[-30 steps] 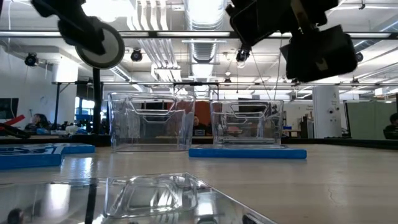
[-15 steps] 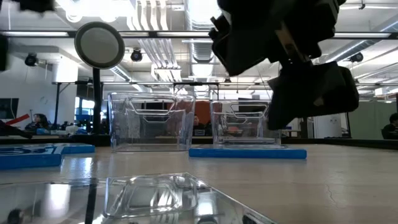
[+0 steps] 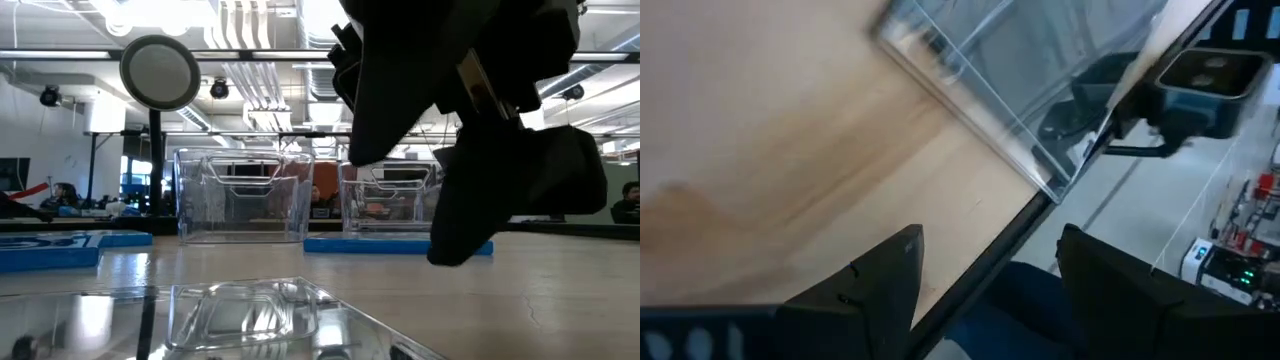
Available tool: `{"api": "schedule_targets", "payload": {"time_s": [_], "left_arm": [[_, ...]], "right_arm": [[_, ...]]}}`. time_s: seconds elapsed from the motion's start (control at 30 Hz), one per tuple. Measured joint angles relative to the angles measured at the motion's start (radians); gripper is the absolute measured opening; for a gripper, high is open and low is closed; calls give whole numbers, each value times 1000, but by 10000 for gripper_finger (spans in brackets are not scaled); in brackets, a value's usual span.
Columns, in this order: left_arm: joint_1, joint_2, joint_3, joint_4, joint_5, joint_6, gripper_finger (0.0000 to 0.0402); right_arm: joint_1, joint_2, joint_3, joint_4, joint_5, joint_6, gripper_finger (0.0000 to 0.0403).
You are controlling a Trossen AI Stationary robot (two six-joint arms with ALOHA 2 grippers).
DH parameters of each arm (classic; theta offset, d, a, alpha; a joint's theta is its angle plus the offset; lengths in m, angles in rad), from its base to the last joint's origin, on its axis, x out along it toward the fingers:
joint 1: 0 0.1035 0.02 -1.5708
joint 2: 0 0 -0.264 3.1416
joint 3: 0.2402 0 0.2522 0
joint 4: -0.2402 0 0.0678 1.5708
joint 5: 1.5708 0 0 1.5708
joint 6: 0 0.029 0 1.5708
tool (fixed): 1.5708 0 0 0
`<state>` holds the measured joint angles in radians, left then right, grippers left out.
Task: Pick & place jewel cases by type
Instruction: Put the black CD case into the right transparent bin
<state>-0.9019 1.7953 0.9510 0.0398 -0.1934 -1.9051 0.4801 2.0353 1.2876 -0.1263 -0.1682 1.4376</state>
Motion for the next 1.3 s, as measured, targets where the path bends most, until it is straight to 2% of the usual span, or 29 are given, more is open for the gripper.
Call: {"api": "schedule_targets", "payload": {"time_s": [0.2,0.4,0.57,0.87,1.13,1.3], "left_arm": [[31,97,79,10,-15,0,213],[70,106,74,19,-73,56,213],[106,107,72,20,-75,128,213],[173,107,69,23,-11,274,213],[162,106,62,-5,51,400,213],[148,107,61,-75,58,458,213]], "right_arm": [[0,6,-3,-4,18,5,224],[18,61,-1,75,-3,48,224],[21,89,6,97,-19,75,223],[-9,87,26,74,-25,13,224],[-23,16,27,41,9,-75,224],[-16,-28,34,112,16,-173,224]]}}
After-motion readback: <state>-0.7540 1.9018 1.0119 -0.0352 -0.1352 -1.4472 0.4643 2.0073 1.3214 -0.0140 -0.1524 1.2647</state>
